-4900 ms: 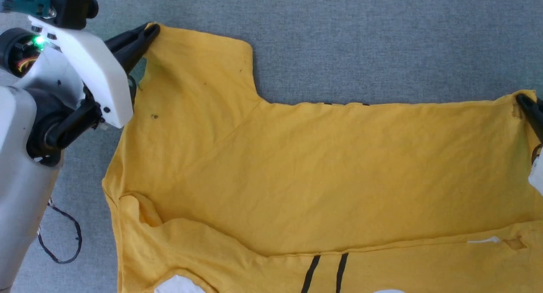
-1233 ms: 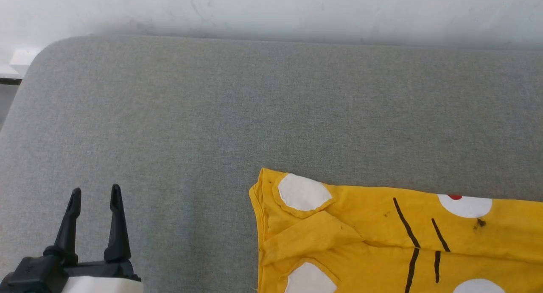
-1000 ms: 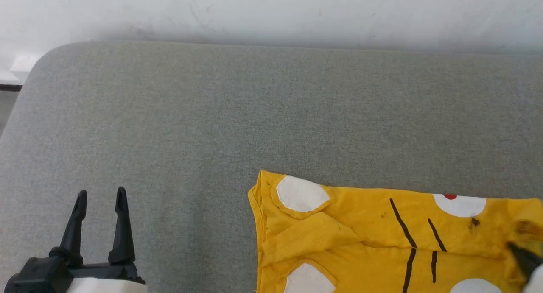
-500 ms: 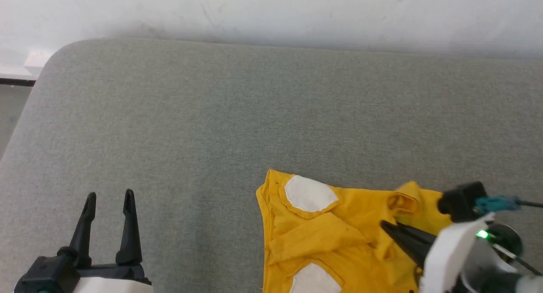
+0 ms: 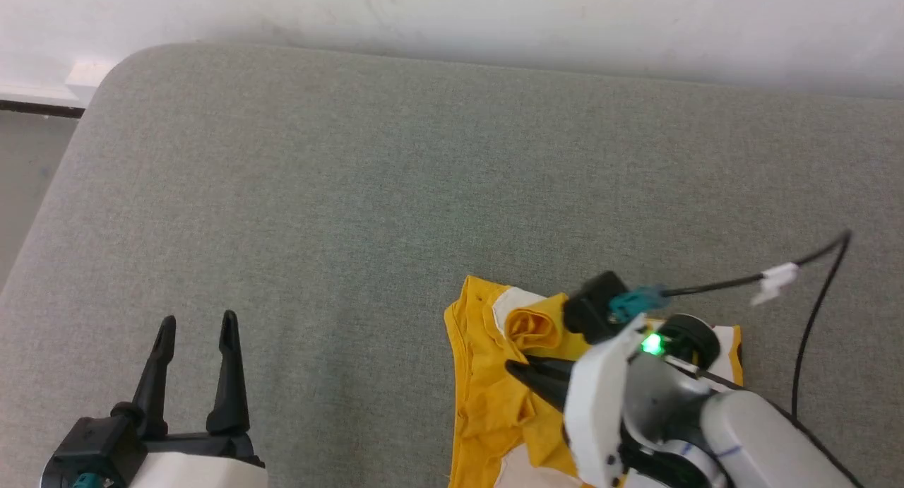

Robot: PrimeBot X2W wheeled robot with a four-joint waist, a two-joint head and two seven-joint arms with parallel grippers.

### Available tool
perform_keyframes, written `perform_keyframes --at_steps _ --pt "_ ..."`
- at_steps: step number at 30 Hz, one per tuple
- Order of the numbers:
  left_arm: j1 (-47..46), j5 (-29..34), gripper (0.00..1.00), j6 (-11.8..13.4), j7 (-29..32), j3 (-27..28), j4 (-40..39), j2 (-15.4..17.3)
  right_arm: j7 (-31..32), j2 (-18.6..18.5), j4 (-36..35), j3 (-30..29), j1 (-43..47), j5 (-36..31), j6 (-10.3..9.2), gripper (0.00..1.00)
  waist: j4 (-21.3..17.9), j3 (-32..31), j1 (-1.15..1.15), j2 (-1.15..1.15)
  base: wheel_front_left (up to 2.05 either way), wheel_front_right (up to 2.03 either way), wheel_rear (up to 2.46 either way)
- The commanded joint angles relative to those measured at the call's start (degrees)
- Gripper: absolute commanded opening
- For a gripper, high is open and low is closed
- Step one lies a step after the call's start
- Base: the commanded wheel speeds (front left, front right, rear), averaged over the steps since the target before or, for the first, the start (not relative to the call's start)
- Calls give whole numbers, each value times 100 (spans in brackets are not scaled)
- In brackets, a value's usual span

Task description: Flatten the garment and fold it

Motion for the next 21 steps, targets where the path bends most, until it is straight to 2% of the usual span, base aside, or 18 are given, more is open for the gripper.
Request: perform_keyframes --at_steps 1,4,7,12,14,15,18,21 --pt "-121 -21 100 -42 -24 2 28 -36 -65 57 105 79 -152 -61 -4 0 8 14 0 0 0 0 0" --pt "-138 -29 100 -70 -25 -1 78 -80 -217 210 640 486 -527 -289 -4 0 -1 37 0 0 0 0 0" --pt "-175 -16 100 -110 -26 -33 138 -119 -321 524 1267 792 -821 -407 -4 0 16 46 0 0 0 0 0" --pt "-267 1 100 -187 -27 -83 241 -158 -414 815 2252 1144 -1203 -796 -4 1 68 36 0 0 0 0 0" --pt "-283 9 100 -207 -27 -82 265 -164 -447 886 2572 1220 -1285 -945 -4 44 70 39 0 0 0 0 0" --pt "-291 12 100 -217 -27 -83 274 -169 -471 914 2709 1265 -1318 -1002 -4 100 67 43 0 0 0 0 0" --pt "-306 15 100 -248 -27 -87 316 -189 -596 1002 2947 1303 -1362 -1020 -4 100 44 40 0 0 0 0 0" --pt "-297 6 100 -273 -28 -79 351 -202 -881 1084 2895 1183 -1341 -795 -4 100 -6 30 0 0 0 0 0"
